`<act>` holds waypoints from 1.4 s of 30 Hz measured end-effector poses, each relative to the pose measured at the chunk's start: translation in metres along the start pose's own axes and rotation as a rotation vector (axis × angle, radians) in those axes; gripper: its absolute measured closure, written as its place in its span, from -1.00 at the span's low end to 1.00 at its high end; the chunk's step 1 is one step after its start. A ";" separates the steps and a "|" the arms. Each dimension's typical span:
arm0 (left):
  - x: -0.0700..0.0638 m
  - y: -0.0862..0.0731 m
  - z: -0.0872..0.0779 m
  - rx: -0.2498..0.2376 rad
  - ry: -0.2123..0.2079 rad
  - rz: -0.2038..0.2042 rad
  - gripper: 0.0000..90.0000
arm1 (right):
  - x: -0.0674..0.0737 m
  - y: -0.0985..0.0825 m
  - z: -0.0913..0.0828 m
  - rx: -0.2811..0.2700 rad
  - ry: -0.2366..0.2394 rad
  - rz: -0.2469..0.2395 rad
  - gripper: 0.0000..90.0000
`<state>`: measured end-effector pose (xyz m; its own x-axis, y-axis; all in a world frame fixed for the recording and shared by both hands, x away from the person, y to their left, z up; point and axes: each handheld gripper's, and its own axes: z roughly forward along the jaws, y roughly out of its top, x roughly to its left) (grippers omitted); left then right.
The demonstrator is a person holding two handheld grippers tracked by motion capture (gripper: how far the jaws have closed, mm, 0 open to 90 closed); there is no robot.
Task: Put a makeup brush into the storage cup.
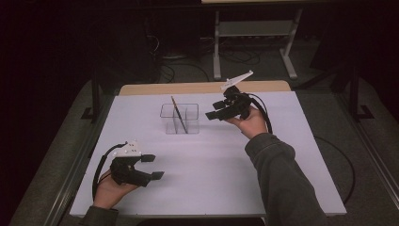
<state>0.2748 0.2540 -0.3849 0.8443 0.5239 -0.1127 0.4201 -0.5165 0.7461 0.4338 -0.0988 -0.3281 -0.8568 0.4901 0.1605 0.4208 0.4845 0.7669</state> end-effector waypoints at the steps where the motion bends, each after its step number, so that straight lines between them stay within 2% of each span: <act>1: 0.000 0.000 0.000 0.001 0.000 -0.002 -0.40 | 0.000 -0.001 -0.002 0.001 0.001 0.000 -0.11; 12: 0.001 0.001 0.000 0.007 -0.003 0.010 -0.45 | 0.003 -0.015 -0.019 -0.002 -0.009 0.013 -0.11; 13: 0.000 0.001 0.000 -0.001 -0.004 -0.001 -0.45 | 0.003 -0.015 -0.020 0.003 -0.008 0.019 -0.12; 19: 0.000 0.001 0.001 0.000 -0.005 0.002 -0.46 | 0.002 -0.022 -0.026 -0.008 -0.018 0.020 -0.16; 21: -0.001 0.001 0.002 -0.005 -0.006 -0.008 -0.46 | 0.001 -0.024 -0.029 -0.008 -0.023 0.022 -0.17; 42: -0.001 0.001 0.003 -0.003 -0.007 -0.009 -0.47 | -0.001 -0.044 -0.045 0.003 -0.047 0.055 -0.22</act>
<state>0.2759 0.2507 -0.3861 0.8427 0.5240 -0.1237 0.4266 -0.5097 0.7471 0.4032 -0.1531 -0.3344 -0.8175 0.5496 0.1724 0.4675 0.4584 0.7558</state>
